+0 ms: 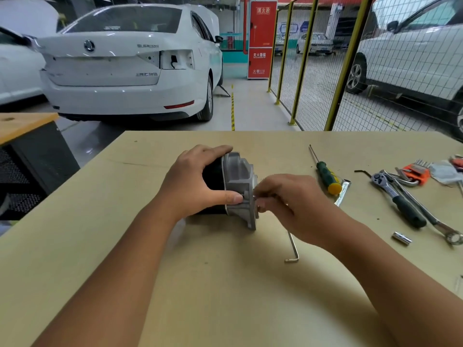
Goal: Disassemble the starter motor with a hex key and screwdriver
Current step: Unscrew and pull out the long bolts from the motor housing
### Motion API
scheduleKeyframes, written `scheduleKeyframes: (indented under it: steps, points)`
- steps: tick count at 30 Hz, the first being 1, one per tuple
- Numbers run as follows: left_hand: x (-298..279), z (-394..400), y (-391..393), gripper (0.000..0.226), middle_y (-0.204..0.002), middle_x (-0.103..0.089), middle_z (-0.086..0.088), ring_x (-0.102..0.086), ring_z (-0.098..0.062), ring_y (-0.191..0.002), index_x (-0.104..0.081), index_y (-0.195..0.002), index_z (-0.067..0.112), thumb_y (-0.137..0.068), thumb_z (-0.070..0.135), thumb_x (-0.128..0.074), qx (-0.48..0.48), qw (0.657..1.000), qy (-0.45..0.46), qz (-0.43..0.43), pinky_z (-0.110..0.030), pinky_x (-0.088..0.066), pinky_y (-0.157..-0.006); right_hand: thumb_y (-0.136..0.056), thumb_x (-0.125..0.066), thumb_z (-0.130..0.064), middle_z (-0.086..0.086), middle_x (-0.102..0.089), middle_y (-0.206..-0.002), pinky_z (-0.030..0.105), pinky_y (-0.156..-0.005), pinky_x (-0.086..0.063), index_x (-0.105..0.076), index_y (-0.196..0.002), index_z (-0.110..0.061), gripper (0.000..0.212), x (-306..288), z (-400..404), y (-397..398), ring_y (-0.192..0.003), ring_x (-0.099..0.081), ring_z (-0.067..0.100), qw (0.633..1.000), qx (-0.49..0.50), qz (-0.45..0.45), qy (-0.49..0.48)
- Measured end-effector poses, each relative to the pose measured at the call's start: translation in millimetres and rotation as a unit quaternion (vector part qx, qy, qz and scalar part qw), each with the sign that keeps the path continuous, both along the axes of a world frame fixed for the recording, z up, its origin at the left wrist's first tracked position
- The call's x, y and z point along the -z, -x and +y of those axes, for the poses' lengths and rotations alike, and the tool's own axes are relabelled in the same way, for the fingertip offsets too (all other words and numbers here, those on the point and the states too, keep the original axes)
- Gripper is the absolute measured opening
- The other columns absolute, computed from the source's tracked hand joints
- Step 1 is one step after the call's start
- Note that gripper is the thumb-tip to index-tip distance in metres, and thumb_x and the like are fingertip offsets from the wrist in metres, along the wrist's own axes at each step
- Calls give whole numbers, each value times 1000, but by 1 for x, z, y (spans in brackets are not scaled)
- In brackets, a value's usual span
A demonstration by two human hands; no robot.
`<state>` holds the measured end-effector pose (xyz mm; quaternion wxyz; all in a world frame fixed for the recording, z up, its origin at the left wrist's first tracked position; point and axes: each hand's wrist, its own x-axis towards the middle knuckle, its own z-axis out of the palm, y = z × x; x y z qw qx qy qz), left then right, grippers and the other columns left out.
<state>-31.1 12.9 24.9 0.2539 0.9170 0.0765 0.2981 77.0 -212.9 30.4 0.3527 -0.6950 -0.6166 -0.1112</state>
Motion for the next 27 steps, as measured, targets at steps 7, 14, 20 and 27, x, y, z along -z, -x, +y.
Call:
scheduleKeyframes:
  steps: [7, 14, 20, 27]
  points:
    - [2, 4, -3, 104, -123, -58, 17, -53, -12, -117, -53, -144, 48, -48, 80, -77, 1, 1000, -7, -1, -33, -45, -98, -92, -70, -4, 11, -69, -67, 38, -55, -62, -63, -97, -9, 10, -1, 17, -4, -54, -71, 25, 956, 41, 282, -65]
    - [1, 3, -1, 103, -124, -58, 16, -53, -12, -118, -53, -144, 48, -50, 77, -80, 1, 1000, -2, 0, -35, -46, -101, -91, -72, -6, 8, -67, -65, 37, -52, -59, -65, -89, -5, 8, -5, 16, -1, -53, -69, 15, 982, 55, 175, -50]
    - [1, 1, -1, 102, -122, -59, 15, -53, -12, -117, -54, -144, 47, -49, 77, -79, 0, 1000, 0, 0, -34, -45, -100, -84, -78, -4, 3, -66, -67, 41, -59, -54, -64, -76, -3, 16, -12, 12, -2, -62, -66, 18, 998, 40, 42, -38]
    - [-1, 0, 0, 104, -123, -60, 13, -54, -14, -117, -55, -144, 45, -48, 77, -78, 0, 1000, -2, -1, -36, -46, -101, -75, -84, 1, 5, -61, -89, 36, -61, -53, -72, -75, -10, 16, 1, 5, -4, -70, -60, 20, 999, -19, -48, 6]
